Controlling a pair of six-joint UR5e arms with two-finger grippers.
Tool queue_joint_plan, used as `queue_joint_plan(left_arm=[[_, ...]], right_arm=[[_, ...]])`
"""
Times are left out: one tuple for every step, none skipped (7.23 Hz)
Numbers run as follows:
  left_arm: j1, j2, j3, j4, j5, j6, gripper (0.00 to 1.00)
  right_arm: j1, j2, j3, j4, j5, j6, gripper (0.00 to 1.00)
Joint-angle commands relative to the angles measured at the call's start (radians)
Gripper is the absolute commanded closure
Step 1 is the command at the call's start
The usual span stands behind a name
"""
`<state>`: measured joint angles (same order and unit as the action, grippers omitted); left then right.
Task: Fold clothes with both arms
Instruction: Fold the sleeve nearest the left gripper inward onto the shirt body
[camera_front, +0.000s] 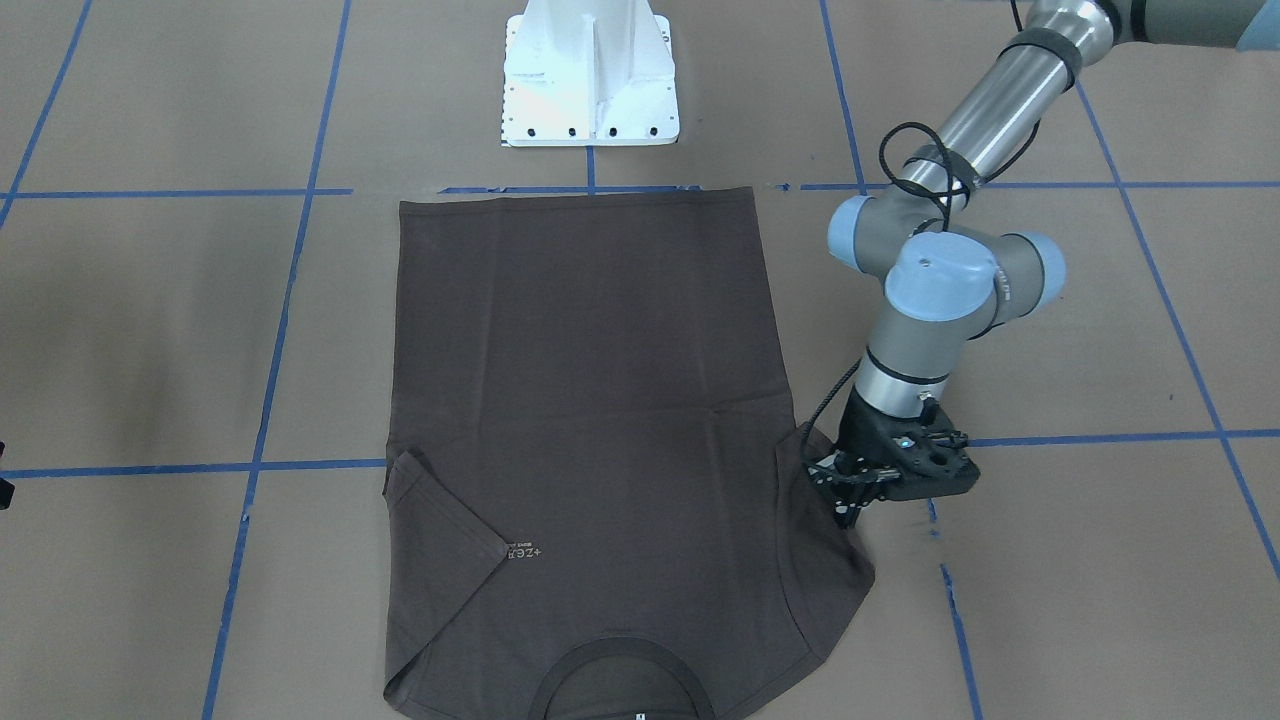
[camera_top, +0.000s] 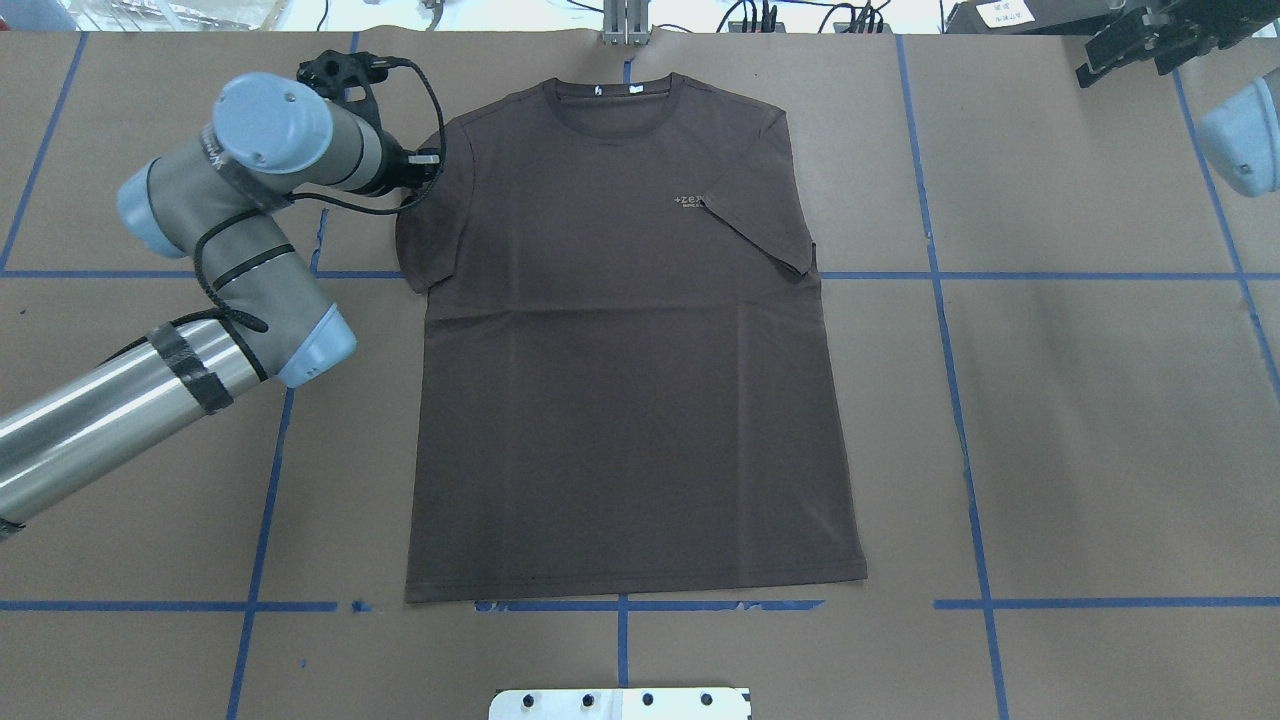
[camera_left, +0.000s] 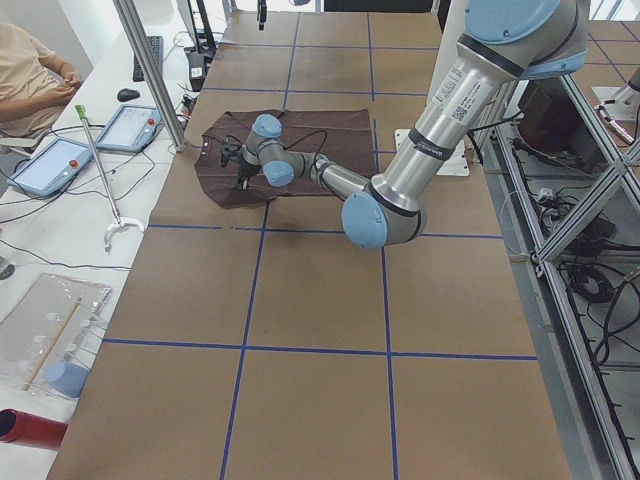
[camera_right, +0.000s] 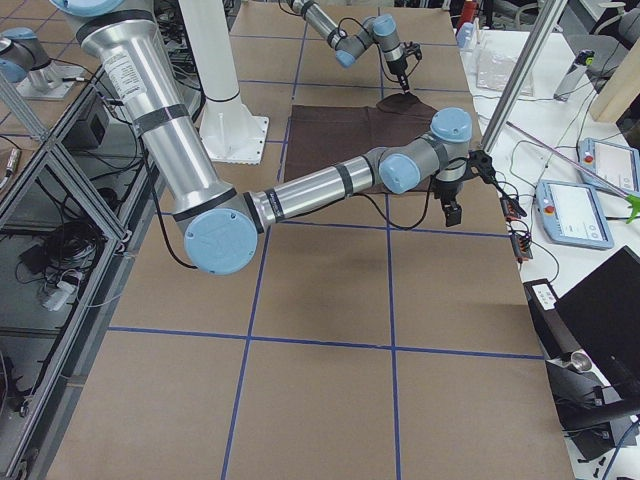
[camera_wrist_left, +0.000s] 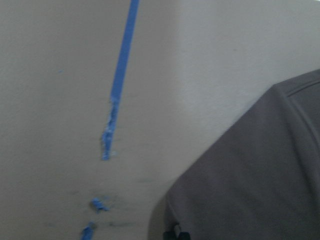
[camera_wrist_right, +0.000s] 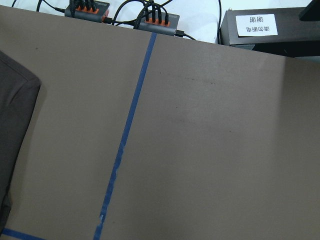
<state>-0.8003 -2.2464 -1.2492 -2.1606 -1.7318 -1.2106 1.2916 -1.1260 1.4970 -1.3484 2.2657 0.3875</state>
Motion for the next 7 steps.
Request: queue_joint_plan(left_arm=[[0.032,-0.077,0.01,0.08,0.001,-0.069,1.0],[0.044,-0.09,0.01,0.097,0.003,-0.076,1.0],[0.053,-0.091,0.011,0.097,0.005,-0.089,1.0],[0.055,-0.091,0.011,0.097,0.005,-0.089,1.0],[0.058,-0.096,0.011,0.097,0.005,-0.092,1.0],[0.058,-0.097,0.011,0.097,0.005,-0.093,1.0],[0.058,-0.099,0.016,0.097,0.003,-0.093,1.0]], right_arm=[[0.0,0.0,-0.001,0.0,0.0,0.002,0.0],[0.0,0.0,-0.001,0.0,-0.002,0.002,0.0],[0.0,0.0,-0.001,0.0,-0.002,0.002,0.0],[0.0,0.0,-0.001,0.0,-0.002,0.002,0.0],[0.0,0.0,-0.001,0.0,-0.002,0.002,0.0],[0.0,0.002,0.0,0.0,-0.002,0.002,0.0],[0.0,0.0,-0.001,0.0,-0.002,0.002,0.0]])
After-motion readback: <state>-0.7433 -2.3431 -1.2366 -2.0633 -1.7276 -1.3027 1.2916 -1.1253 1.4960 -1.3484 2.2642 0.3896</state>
